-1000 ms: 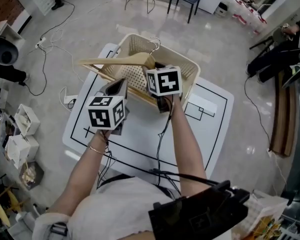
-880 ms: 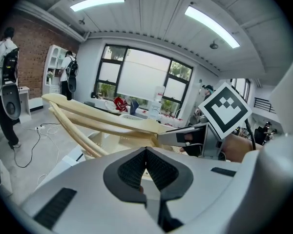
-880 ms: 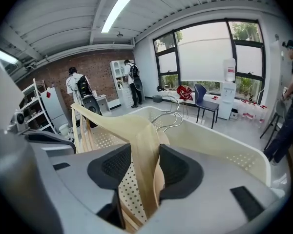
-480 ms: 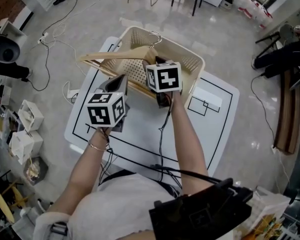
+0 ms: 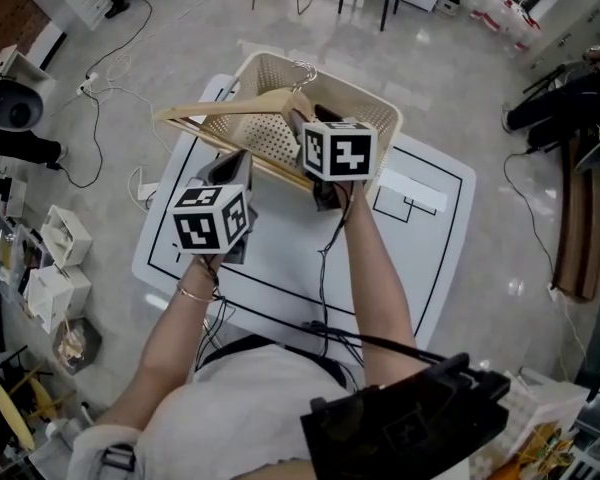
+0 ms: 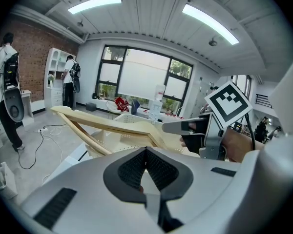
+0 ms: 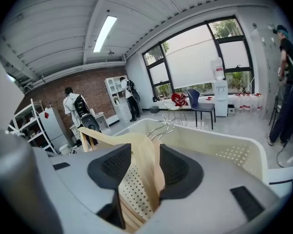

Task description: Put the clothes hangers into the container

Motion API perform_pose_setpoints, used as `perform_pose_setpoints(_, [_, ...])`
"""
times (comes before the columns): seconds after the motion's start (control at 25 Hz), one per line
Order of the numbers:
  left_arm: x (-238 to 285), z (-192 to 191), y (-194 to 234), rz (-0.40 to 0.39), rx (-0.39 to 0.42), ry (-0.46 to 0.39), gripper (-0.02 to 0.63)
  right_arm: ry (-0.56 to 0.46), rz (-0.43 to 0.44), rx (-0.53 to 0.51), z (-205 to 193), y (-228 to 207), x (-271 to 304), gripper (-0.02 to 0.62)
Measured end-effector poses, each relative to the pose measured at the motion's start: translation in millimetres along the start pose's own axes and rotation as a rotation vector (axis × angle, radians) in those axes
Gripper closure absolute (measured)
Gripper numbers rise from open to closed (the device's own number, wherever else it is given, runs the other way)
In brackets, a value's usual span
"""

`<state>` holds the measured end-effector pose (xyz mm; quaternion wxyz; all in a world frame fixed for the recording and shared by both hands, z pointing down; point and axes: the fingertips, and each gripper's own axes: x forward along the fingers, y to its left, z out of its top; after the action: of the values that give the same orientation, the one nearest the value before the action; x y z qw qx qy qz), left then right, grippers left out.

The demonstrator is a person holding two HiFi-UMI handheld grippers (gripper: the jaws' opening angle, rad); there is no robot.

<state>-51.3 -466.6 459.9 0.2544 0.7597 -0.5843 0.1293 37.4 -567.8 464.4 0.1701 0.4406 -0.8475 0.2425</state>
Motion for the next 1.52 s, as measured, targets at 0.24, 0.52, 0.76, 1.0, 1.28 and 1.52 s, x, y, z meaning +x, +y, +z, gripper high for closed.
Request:
perform_pose_setpoints(0.24, [-21, 4, -6, -0.020, 0.012, -0.034, 0.606, -0.114, 0.005, 0.090, 15, 18, -35, 0.430])
perform_pose_setpoints(0.52, [-60, -4, -19, -0.104, 0.028, -0.086, 0.606, -0.172, -0.154, 0.103, -24, 33, -90, 0.551])
perform_pose_setpoints(0.76, [-102, -26, -36, -0.197, 0.047, -0.103, 0.606, -0.224, -0.329, 0.023, -69, 60, -158, 0.577])
perform_pose_setpoints(1.0, [-131, -50, -75, -0.305, 0.098, -0.108, 0.606, -0.242, -0.429, 0.094, -125, 79, -222, 0.578])
perform_pose_setpoints(1.28, [-160, -83, -116, -0.351, 0.130, -0.078, 0.606, -0.260, -0.462, 0.205, -172, 83, -271, 0.578])
perform_pose_setpoints(1.52, [-163, -92, -146, -0.339, 0.135, -0.074, 0.606, -0.242, -0.435, 0.172, -181, 78, -294, 0.580])
